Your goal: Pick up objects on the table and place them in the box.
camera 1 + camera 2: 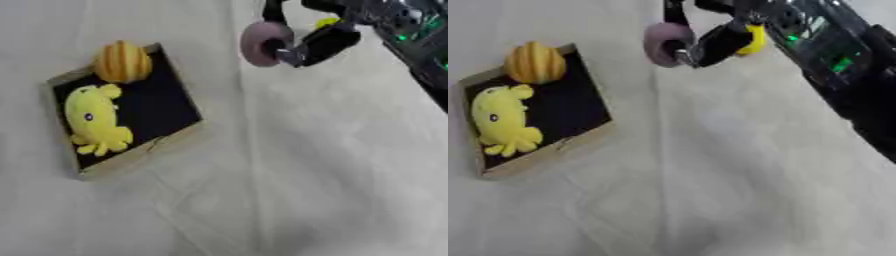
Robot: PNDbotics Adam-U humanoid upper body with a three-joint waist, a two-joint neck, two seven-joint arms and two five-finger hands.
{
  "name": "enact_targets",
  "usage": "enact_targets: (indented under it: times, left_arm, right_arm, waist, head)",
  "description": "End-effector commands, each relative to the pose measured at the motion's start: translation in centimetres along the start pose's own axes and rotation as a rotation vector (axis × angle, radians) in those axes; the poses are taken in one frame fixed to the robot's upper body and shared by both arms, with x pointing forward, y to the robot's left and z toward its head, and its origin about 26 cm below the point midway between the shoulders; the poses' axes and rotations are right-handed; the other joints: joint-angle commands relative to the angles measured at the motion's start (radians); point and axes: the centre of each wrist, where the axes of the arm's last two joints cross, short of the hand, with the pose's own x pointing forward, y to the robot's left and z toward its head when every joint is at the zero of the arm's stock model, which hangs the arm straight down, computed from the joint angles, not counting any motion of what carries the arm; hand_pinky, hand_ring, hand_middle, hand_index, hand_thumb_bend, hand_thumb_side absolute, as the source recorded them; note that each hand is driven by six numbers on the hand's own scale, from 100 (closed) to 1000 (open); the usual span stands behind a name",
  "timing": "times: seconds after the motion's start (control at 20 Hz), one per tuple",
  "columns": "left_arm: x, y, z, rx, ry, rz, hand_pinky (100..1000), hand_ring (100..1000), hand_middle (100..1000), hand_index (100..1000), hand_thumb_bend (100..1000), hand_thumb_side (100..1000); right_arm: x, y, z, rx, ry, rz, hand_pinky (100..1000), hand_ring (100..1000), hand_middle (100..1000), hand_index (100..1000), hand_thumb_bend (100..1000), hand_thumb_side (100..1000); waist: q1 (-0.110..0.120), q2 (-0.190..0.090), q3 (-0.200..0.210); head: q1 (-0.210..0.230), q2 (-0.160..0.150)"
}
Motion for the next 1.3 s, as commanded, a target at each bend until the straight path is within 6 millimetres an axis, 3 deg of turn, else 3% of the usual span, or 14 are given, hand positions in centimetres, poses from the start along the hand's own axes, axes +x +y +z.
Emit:
enact_targets:
  times: [0.05,0.25,0.7,0.95,1.15,1.3]
  left_arm:
    - [0.6,0.2,-0.8,-0.039,-0.029,-0.009,737,632,605,780,100,486]
    - [0.7,-0.1,-1.2,-0.04,-0.047,0.009,737,635,607,780,100,471]
    - [0.8,-0.8,-2.0,-0.059,-0.099,0.047,738,638,610,780,100,437]
    - [0.9,-1.0,-2.2,-0.066,-0.109,0.062,738,638,610,780,100,439]
    - [0.9,-1.1,-2.2,-0.063,-0.106,0.066,737,638,610,780,100,443]
    - [0.9,-1.0,-2.1,-0.062,-0.102,0.066,737,637,609,780,100,448]
  right_arm:
    - [2.3,-1.4,-1.3,0.003,-0.075,-0.007,856,722,390,509,100,165]
    - [4.1,-1.6,-3.8,0.028,-0.145,-0.031,858,721,390,513,100,158]
    - [5.8,0.0,-8.7,0.044,-0.216,-0.038,858,728,402,527,100,141]
    - [5.8,2.3,-11.1,0.098,-0.214,-0.023,858,733,423,547,100,170]
    - [4.9,4.4,-12.0,0.147,-0.179,-0.003,859,768,491,626,100,211]
    - [4.4,5.3,-12.1,0.17,-0.161,0.034,871,836,637,770,100,199]
  waist:
    - [0.006,-0.027,0.004]
    - [0.007,-0.027,0.013]
    - [0.009,-0.02,0.037]
    - [0.004,-0.018,0.052]
    - [0.003,-0.016,0.055]
    - [0.002,-0.014,0.055]
  head:
    - [-0.01,0.002]
    - [-0.019,0.001]
    - [-0.046,-0.007]
    - [-0.067,-0.009]
    - [-0.069,-0.011]
    - [-0.069,-0.011]
